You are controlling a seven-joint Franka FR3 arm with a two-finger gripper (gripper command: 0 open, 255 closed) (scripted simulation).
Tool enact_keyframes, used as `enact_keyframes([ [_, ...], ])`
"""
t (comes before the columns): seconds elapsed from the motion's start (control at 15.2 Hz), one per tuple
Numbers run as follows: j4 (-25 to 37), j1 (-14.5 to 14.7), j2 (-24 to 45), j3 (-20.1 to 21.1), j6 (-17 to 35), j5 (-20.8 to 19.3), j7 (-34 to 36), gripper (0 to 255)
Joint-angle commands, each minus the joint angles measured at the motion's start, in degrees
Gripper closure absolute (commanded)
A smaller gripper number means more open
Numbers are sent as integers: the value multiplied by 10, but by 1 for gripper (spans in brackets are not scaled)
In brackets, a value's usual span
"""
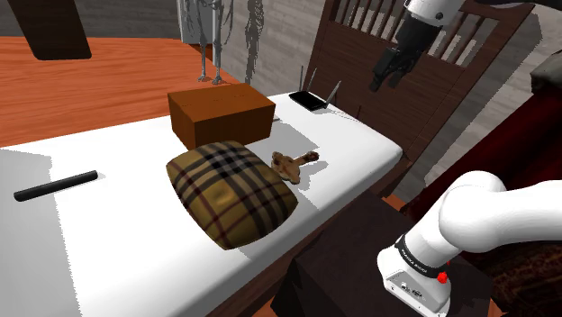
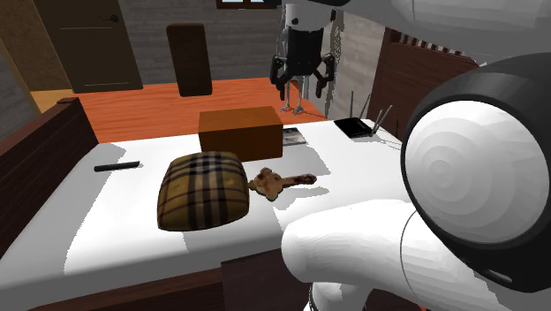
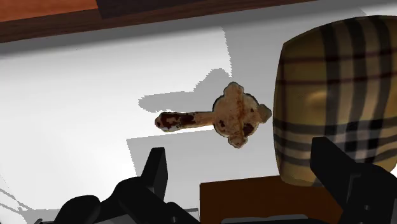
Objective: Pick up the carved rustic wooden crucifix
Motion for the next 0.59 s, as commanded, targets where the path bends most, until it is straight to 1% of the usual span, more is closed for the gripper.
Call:
enact_keyframes([
  [0.0, 0, 0, 0, 0, 0, 0, 0, 0],
  [0.26, -81, 3, -4, 1, 85, 1, 2, 0],
  [0.53, -152, 6, 7, 2, 174, 3, 3, 0],
])
